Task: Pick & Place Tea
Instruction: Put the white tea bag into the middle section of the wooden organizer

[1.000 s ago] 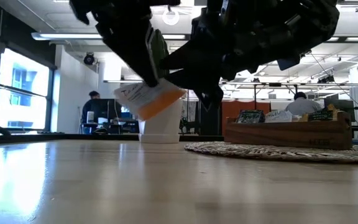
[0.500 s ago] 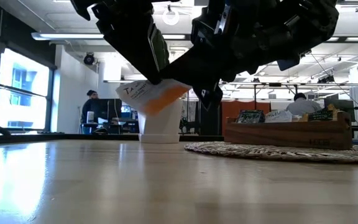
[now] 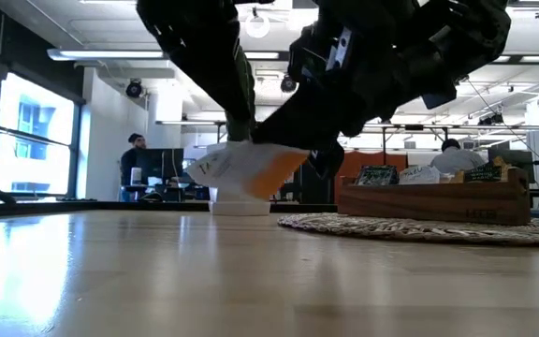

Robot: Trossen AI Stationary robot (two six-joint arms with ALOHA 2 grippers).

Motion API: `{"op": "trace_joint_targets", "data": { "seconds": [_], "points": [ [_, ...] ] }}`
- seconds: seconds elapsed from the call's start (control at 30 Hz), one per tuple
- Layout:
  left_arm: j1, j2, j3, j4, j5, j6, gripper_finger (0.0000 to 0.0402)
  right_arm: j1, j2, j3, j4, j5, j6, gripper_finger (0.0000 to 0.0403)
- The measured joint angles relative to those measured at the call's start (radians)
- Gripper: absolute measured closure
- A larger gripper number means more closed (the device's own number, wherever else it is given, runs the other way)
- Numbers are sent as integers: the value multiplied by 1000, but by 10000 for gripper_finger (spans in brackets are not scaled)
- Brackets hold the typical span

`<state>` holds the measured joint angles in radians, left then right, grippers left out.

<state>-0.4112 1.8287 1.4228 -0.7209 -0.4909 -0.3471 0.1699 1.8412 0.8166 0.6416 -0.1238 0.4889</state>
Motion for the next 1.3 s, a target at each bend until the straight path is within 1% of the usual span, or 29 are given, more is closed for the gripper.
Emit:
{"op": "trace_joint_targets", "data": {
  "seconds": [0.1, 0.2, 0.33, 0.4, 0.5, 0.57, 0.63, 0.7, 0.83, 0.9, 0.93, 0.97, 1.03, 1.1, 1.17, 1.23, 1.3],
  "points": [
    [2, -1, 0, -7, -11, -2, 288, 0, 1, 0, -28, 5, 0, 401],
    [-1, -1, 0, -7, -9, -11, 269, 0, 1, 0, -61, 33, -3, 401],
    [-1, -1, -1, -11, -35, -73, 259, 0, -11, -1, -62, 93, -49, 402],
    [0, -1, -1, -12, -44, -105, 259, 0, -38, -1, -77, 134, -67, 402],
    [-1, -1, -1, -14, -53, -148, 259, -1, -141, 0, -223, 192, -85, 402],
    [-1, -1, -1, -19, -54, -158, 259, 3, -246, 0, -408, 289, -97, 402],
    [-1, -1, -1, -24, -54, -158, 259, 19, -355, 0, -598, 443, -97, 402],
    [-1, -1, -1, -42, -54, -157, 259, 37, -472, 0, -785, 597, -57, 402],
    [-1, -1, -1, -57, -54, -157, 259, 68, -666, 0, -1119, 818, 127, 402],
    [-1, -1, -1, -57, -54, -157, 259, 85, -718, -4, -1270, 937, 251, 403],
    [-1, -1, -1, -56, -54, -157, 259, 93, -735, -18, -1315, 991, 314, 403],
    [-1, -1, -1, -56, -54, -157, 259, 99, -747, -43, -1329, 1038, 372, 403],
    [-1, -1, -1, -56, -54, -156, 259, 104, -759, -109, -1289, 1084, 429, 403],
    [-1, -1, -1, -56, -54, -156, 259, 98, -758, -179, -1203, 1097, 428, 403],
    [-1, -1, -1, -56, -54, -156, 259, 89, -756, -244, -1075, 1116, 424, 403],
    [-1, -1, -1, -56, -54, -156, 259, 75, -756, -298, -957, 1120, 376, 403],
    [-1, -1, -1, -56, -54, -156, 259, 64, -756, -336, -902, 1114, 345, 403]
  ]
}}
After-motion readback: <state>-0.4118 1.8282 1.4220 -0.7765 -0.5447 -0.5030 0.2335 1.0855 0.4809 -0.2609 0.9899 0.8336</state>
